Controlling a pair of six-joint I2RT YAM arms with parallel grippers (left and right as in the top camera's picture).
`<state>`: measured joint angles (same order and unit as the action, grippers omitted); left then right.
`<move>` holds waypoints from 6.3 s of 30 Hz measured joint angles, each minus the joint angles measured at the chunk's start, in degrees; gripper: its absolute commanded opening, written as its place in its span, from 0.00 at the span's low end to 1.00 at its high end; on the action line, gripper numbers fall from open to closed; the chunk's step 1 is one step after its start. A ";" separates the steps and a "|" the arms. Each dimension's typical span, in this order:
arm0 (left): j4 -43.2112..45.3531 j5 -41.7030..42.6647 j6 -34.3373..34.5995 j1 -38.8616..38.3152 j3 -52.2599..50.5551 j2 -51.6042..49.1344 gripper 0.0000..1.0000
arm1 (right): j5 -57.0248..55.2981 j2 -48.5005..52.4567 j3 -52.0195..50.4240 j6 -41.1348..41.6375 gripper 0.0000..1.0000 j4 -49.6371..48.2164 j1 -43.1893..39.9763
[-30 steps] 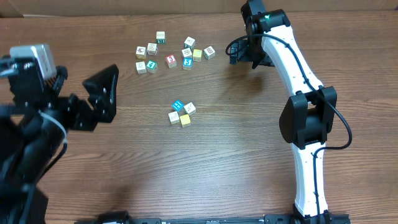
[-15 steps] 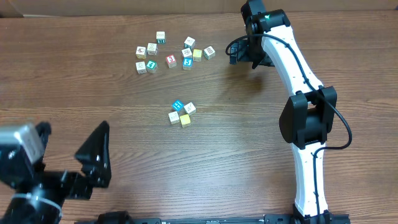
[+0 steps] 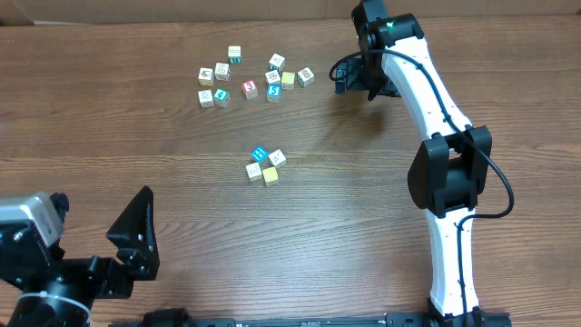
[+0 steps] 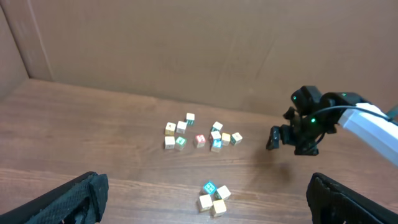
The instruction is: Form a circle
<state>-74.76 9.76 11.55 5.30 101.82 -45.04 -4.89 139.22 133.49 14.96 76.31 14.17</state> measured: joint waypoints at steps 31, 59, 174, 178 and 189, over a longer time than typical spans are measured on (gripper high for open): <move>-0.92 -0.61 -0.22 0.00 -5.18 3.76 1.00 | -0.02 0.00 0.00 0.00 1.00 -0.02 0.00; 75.91 -6.82 0.52 -0.90 -71.17 43.85 0.99 | -0.02 0.00 0.00 0.00 1.00 -0.02 0.00; 71.12 -18.56 -2.80 -1.60 -101.33 44.17 1.00 | 8.07 -53.88 -48.52 -16.22 1.00 -31.12 -0.13; 71.12 -18.56 -2.78 -1.60 -101.33 44.17 1.00 | 10.82 -59.58 -64.48 -16.48 1.00 -40.59 -3.82; 71.10 -18.53 -2.78 -1.60 -101.33 44.17 1.00 | 18.60 -69.20 -107.51 -16.48 1.00 -78.01 -9.42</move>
<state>-3.66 -8.78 8.78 3.70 0.49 -0.86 13.72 70.02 25.98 -1.52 -1.69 4.75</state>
